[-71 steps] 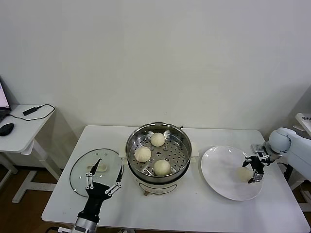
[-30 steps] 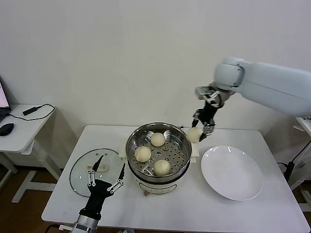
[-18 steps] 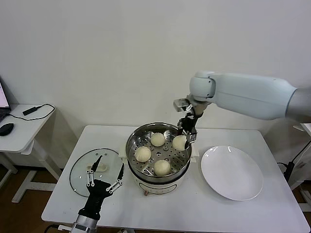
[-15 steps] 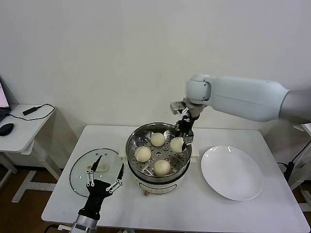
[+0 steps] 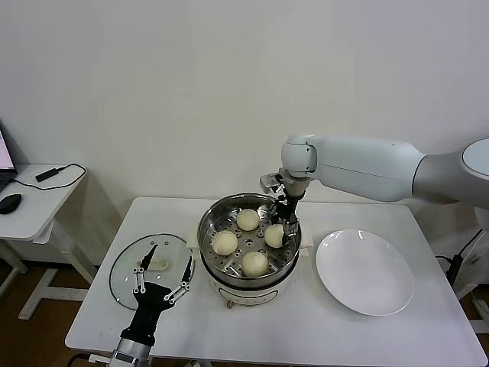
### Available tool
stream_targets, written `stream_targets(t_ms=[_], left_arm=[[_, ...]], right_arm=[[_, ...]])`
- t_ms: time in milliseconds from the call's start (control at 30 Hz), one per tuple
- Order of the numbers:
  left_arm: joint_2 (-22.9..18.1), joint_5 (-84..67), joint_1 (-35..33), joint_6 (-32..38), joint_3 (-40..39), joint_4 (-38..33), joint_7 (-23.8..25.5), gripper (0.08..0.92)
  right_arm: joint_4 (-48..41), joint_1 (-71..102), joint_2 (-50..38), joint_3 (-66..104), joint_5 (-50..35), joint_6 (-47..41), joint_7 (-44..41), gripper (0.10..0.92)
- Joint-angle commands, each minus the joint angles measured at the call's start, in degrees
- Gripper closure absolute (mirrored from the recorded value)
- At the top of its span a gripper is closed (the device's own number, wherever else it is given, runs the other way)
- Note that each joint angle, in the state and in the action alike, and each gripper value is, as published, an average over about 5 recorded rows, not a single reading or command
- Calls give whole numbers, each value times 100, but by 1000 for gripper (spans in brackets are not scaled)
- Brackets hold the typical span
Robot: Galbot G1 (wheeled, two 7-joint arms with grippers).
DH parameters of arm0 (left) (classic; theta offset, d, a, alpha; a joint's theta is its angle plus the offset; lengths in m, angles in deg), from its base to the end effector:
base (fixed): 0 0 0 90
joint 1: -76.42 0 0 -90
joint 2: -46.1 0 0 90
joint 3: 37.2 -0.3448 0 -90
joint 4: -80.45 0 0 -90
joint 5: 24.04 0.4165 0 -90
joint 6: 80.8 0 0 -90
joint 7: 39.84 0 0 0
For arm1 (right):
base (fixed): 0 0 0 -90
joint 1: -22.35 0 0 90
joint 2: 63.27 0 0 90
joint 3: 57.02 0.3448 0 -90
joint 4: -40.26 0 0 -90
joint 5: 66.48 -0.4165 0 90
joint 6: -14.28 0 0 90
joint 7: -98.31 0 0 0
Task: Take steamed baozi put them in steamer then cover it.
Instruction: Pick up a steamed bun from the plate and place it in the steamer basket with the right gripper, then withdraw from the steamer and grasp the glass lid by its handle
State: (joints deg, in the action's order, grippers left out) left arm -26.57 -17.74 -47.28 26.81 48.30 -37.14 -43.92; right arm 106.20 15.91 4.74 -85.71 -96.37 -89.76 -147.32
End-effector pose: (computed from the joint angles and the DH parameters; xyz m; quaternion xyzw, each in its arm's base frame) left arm 0.2209 0.0176 -0.3320 0.1021 0.9793 0.1409 0.1031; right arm 0.6188 0.1167 -0.1139 0.6138 -0.4240 0.5525 0.3717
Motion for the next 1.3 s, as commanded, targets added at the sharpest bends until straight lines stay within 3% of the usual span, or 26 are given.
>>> stream_targets(t_ms=[33, 133, 333, 600, 667, 800, 900, 1100, 1300], left_arm=[[-8, 0, -3, -4, 9, 1, -10, 177], [-5, 1, -1, -5, 16, 8, -11, 177], [-6, 6, 7, -20, 12, 7, -11, 177], [-6, 69, 26, -32, 33, 5, -36, 177], [-5, 132, 35, -36, 46, 13, -52, 177], [2, 346, 97, -116, 31, -15, -141, 177], [29, 603, 192, -279, -26, -72, -364, 177], [84, 939, 384, -853, -66, -214, -720, 177], [173, 1342, 631, -936, 16, 20, -726, 177]], right_arm=[[-69, 109, 73, -1, 95, -9, 124, 372], [-49, 111, 59, 8, 74, -8, 142, 348], [82, 82, -78, 208, -24, 3, 147, 224], [1049, 312, -1194, 2142, -287, 302, 501, 203], [1356, 470, -1612, 2598, -591, 549, 1519, 203], [1984, 1101, -2369, 3137, -1067, 1093, 4898, 203], [2254, 2105, -2733, 3986, -972, 1612, 7050, 203], [2373, 4606, -2897, 6299, -604, 2697, 8904, 203], [2323, 6595, -2795, 8263, -161, 3269, 9419, 203]])
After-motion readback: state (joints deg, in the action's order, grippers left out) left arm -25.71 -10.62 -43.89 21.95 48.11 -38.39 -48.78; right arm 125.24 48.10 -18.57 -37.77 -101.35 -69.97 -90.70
